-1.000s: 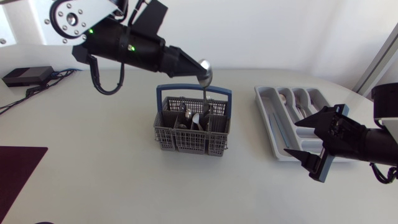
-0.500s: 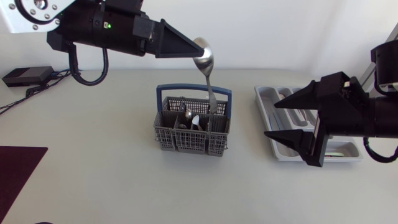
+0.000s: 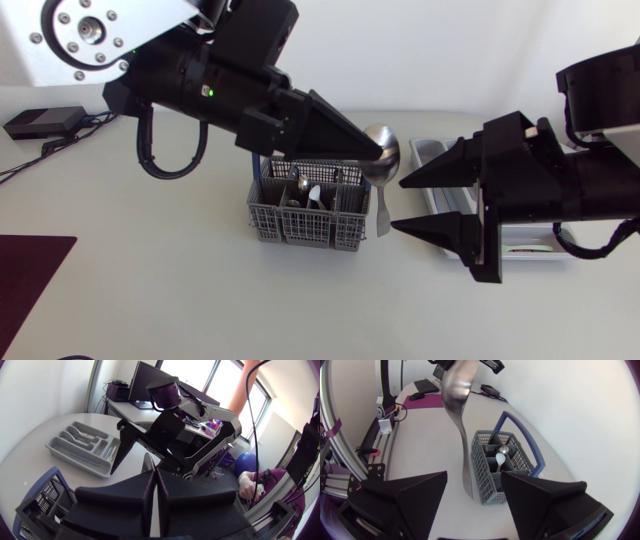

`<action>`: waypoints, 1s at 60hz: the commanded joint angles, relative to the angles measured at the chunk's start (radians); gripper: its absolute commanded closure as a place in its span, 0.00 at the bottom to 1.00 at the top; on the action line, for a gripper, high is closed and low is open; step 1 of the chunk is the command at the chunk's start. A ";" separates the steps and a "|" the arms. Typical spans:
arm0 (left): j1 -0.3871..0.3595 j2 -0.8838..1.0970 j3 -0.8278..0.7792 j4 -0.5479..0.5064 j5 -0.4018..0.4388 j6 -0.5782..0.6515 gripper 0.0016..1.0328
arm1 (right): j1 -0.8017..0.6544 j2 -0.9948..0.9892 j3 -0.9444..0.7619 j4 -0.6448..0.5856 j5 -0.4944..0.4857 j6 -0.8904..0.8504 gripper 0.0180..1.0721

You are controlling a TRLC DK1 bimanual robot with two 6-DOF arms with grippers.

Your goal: Sort the cutlery from the basket into the organizer compartments.

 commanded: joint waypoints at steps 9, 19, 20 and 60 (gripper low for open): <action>-0.028 0.016 -0.009 -0.071 0.023 0.121 0.97 | 0.061 0.000 0.023 -0.008 -0.029 0.025 0.55; -0.031 0.017 -0.004 -0.096 0.026 0.147 0.97 | 0.095 -0.003 0.012 -0.009 -0.029 0.025 0.65; -0.031 0.017 -0.004 -0.096 0.026 0.149 0.97 | 0.098 -0.003 0.012 -0.009 -0.029 0.025 0.65; -0.010 0.014 0.018 -0.106 0.037 0.141 0.83 | 0.164 -0.036 -0.028 -0.031 -0.002 0.024 0.94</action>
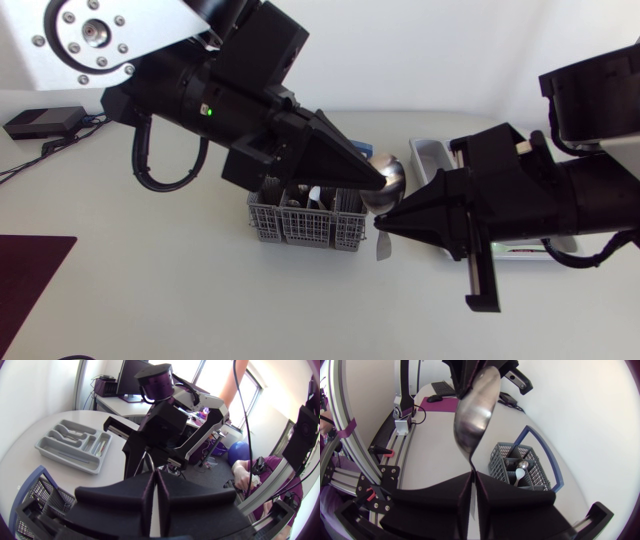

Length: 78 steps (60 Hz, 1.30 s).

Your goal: Sort the cutlery from the basket into the organizer compartments.

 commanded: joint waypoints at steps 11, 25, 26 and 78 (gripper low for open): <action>0.036 0.008 0.077 0.021 0.004 -0.038 0.44 | 0.049 -0.002 -0.061 -0.017 0.041 0.018 0.94; 0.189 -0.008 0.111 0.357 -0.059 -0.426 0.32 | 0.004 0.011 -0.092 -0.011 0.170 0.025 0.95; 0.197 -0.008 0.110 0.369 -0.065 -0.437 0.32 | -0.008 0.012 -0.089 -0.008 0.179 0.025 0.95; 0.042 -0.050 -0.216 0.354 -1.001 -0.121 0.37 | -0.459 0.647 0.385 0.193 0.780 0.380 0.95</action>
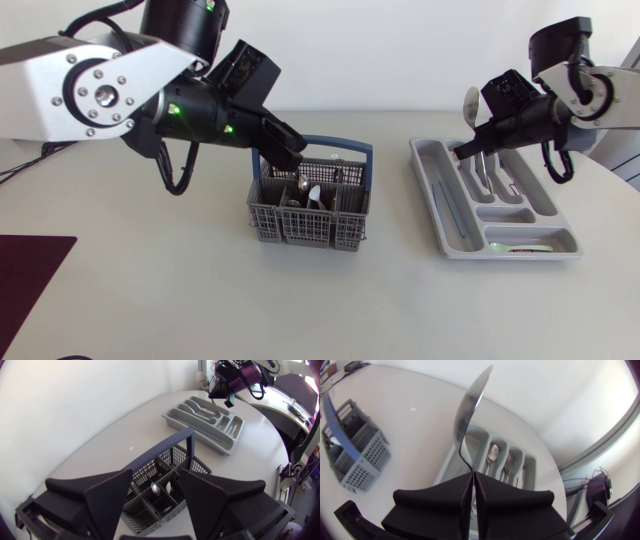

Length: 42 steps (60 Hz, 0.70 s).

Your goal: Sort the cutlery from the basket into the organizer compartments.

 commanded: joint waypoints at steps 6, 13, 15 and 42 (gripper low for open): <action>-0.031 -0.011 -0.049 0.009 -0.074 0.032 0.37 | -0.035 0.190 0.152 -0.019 0.068 0.114 0.95; -0.032 -0.011 -0.066 0.009 -0.076 0.032 0.37 | -0.058 0.308 0.259 -0.066 0.074 0.170 0.95; -0.034 -0.011 -0.071 0.009 -0.076 0.032 0.37 | -0.061 0.337 0.280 -0.066 0.077 0.178 0.95; -0.037 -0.044 -0.097 -0.005 -0.083 0.038 0.37 | -0.074 0.587 0.451 -0.114 0.182 0.239 0.95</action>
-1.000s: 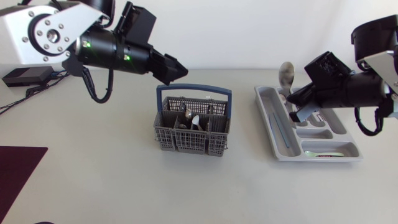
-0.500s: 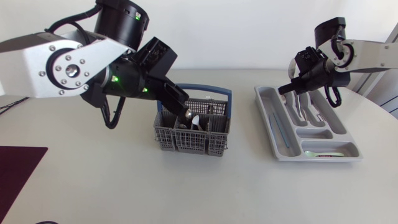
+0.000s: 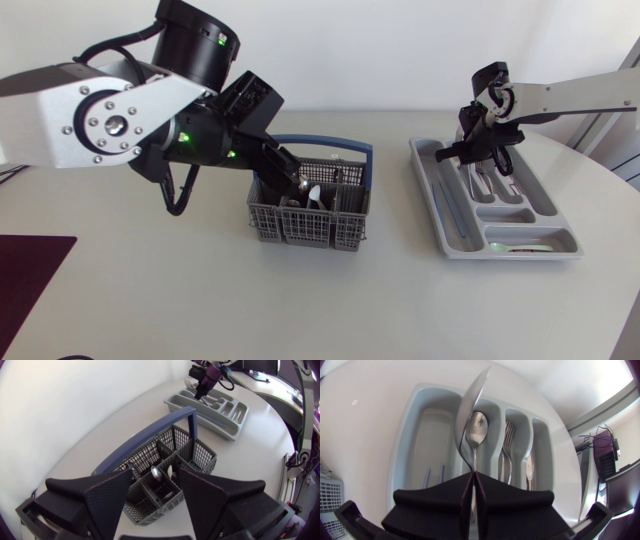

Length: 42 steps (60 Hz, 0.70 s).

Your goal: Sort the cutlery from the basket into the organizer compartments.

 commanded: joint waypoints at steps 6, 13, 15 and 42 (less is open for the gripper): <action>-0.011 -0.035 -0.029 -0.010 -0.011 0.025 0.37 | -0.006 0.081 0.082 -0.025 0.047 0.036 0.95; -0.019 -0.051 -0.028 -0.023 -0.013 0.025 0.37 | 0.003 0.123 0.113 -0.051 0.072 0.050 0.95; -0.022 -0.055 -0.026 -0.030 -0.014 0.025 0.37 | 0.006 0.128 0.115 -0.049 0.078 0.053 0.95; -0.065 -0.052 -0.041 -0.042 -0.100 0.048 0.37 | 0.033 0.143 0.128 -0.051 0.090 0.061 0.58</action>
